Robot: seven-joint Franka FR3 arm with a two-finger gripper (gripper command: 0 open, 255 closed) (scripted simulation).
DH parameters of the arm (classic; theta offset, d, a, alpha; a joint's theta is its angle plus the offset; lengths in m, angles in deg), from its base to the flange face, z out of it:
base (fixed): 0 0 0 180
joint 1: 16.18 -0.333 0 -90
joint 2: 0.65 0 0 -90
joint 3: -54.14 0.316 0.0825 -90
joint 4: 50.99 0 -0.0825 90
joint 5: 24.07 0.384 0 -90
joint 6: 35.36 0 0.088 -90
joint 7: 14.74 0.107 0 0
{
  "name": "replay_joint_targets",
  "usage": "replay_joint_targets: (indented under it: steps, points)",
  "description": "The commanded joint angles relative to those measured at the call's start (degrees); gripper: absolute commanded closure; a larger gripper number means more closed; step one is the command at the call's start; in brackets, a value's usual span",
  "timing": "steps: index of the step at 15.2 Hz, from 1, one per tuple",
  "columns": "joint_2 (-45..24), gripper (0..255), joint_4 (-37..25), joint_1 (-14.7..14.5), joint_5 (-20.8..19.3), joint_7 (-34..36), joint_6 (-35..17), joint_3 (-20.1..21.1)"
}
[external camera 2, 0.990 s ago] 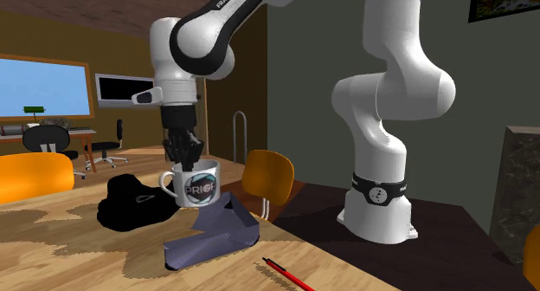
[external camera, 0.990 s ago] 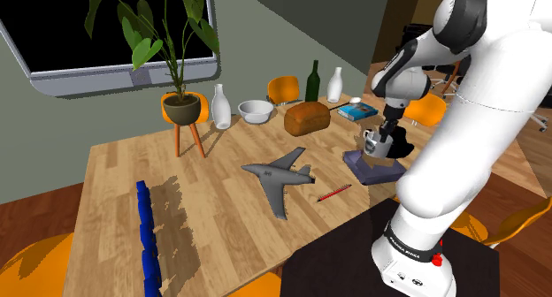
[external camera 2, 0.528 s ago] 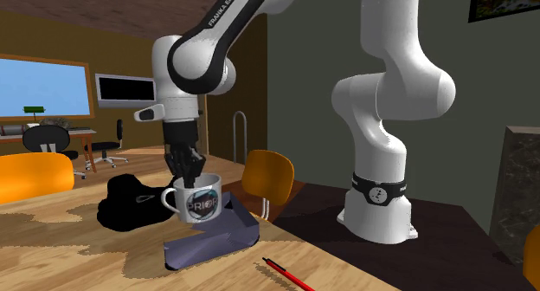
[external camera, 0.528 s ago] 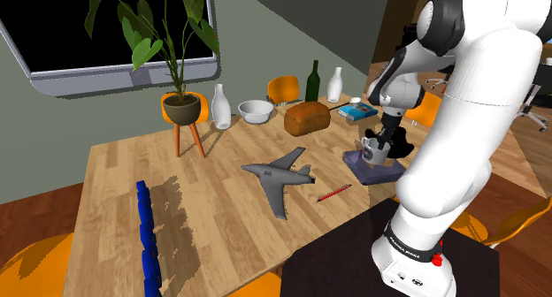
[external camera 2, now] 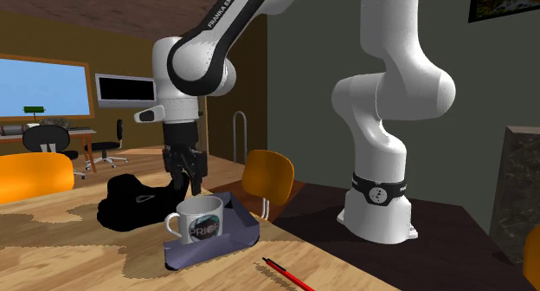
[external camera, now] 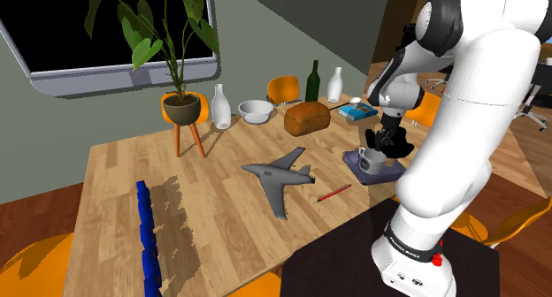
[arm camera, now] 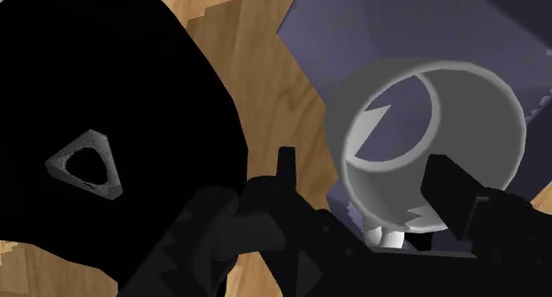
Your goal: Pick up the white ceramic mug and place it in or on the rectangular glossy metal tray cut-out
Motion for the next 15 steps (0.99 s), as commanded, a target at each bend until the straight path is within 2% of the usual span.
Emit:
replay_joint_targets:
  steps: [1, 4, 8, 15]
  points:
    - [0.00, 0, 0.00, 0.00, 0.00, 0.00, 0.00, 0.00]
    - [0.00, 0, 0.00, 0.00, 0.00, 0.00, 0.00, 0.00]
    - [7.50, 0, -2.16, -0.86, -8.07, 5.85, 7.36, -1.30]
    - [7.50, 0, -2.16, -0.71, -8.06, 5.84, 7.36, -1.14]
